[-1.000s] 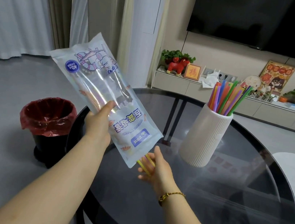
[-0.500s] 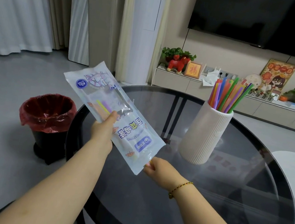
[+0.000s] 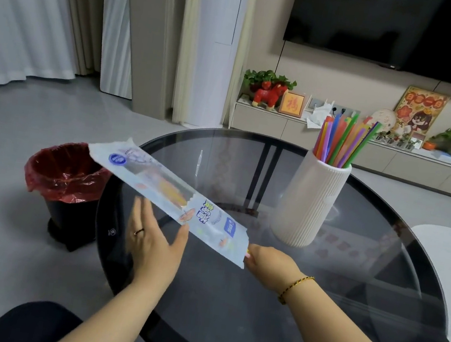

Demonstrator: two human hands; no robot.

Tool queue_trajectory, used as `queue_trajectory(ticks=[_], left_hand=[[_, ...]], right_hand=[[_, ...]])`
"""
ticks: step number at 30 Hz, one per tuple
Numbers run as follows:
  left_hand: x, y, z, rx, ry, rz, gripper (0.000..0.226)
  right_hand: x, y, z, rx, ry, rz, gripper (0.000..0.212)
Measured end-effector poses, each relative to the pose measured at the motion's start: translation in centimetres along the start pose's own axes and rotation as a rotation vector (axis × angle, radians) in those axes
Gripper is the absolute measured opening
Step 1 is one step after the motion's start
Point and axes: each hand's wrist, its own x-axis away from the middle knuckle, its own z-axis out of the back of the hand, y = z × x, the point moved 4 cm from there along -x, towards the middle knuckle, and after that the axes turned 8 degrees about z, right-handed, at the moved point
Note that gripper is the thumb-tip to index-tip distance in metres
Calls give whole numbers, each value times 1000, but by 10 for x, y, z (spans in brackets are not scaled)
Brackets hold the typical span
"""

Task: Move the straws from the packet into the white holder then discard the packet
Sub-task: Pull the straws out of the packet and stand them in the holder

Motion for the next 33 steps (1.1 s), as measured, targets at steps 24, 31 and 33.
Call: queue_trajectory(ticks=[24,31,33], left_hand=[[-2,-13,-56,-743,-516,-335,57],[-1,-2,-54,-636,-524,-243,55],[4,8,-52,-589,-514,-262,53]], right_hand=[[103,79,54,540,1,-65,29],[150,95,94,686,32,-127,28],[158,94,101,675,62,-120,22]])
